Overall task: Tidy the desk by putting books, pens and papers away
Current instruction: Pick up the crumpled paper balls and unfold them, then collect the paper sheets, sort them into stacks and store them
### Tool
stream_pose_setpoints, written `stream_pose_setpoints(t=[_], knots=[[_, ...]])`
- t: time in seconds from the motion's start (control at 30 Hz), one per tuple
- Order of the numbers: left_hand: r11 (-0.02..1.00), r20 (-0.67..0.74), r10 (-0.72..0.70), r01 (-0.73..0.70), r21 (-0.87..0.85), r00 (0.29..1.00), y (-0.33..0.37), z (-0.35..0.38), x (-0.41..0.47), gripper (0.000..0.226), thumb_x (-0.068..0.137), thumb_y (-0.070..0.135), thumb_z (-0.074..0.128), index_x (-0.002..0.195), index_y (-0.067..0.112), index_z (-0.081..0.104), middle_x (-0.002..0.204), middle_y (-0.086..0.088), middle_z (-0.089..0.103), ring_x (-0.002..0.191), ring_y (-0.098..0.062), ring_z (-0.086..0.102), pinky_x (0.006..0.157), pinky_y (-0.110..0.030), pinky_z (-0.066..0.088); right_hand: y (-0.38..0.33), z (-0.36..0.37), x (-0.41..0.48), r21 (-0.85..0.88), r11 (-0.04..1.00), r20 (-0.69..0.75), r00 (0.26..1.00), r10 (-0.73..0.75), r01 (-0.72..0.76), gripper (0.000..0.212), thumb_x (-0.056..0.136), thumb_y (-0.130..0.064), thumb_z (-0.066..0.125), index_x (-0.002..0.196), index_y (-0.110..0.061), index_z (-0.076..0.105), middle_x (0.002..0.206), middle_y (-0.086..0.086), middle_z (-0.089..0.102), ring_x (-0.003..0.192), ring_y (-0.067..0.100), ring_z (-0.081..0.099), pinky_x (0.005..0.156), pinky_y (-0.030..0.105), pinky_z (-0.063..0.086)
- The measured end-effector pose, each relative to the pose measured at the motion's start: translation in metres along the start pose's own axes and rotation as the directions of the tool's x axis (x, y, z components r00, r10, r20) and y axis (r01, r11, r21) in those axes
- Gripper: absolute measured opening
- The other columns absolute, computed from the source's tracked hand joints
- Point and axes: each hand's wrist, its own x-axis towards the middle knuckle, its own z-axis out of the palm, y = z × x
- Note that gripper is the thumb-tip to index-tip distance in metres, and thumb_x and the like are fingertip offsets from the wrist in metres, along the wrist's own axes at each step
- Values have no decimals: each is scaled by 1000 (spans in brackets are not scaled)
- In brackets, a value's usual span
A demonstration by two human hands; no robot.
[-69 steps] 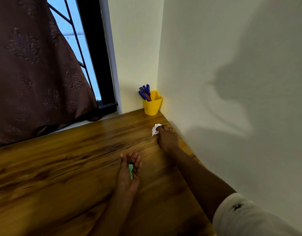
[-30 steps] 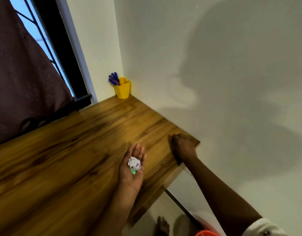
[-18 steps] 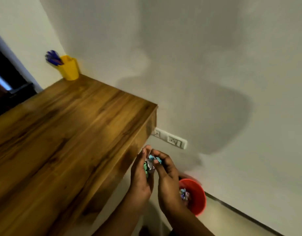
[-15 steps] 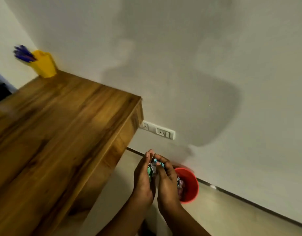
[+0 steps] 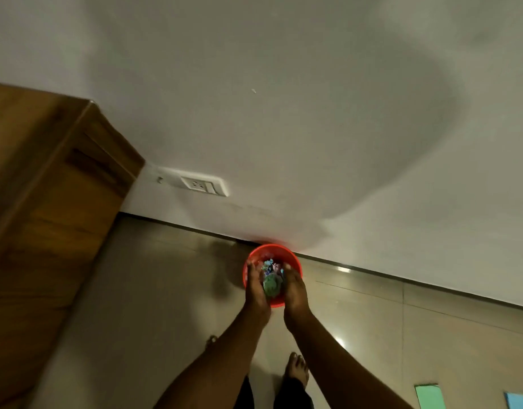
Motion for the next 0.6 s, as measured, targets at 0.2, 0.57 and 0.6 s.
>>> stream_pose_setpoints(t=[0.2,0.57,0.6], knots=[[988,48,-104,98,121,993,-18,-15,61,88,67,79,57,125,14,57,119,-8,64,104,-27,62,85,-45,52,1,-34,51,-323,946,125,991,37,5,25,97,-27,46,120,-19,53,109,4,64,99,27,63,66,23,48],[899,81,236,-249,360,968,-5,-15,-166,23,94,16,50,114,13,61,102,-8,67,80,-15,62,60,-24,48,5,-63,-143,-416,889,164,977,-135,193,27,91,-18,55,117,-12,60,119,4,62,109,19,56,83,22,40],[877,126,277,-305,372,952,-5,-19,-182,21,94,13,49,111,13,62,98,-7,67,78,-15,63,58,-22,50,6,-66,-161,-402,882,174,966,-189,245,26,92,-17,54,117,-13,61,118,3,62,108,18,56,82,21,41]])
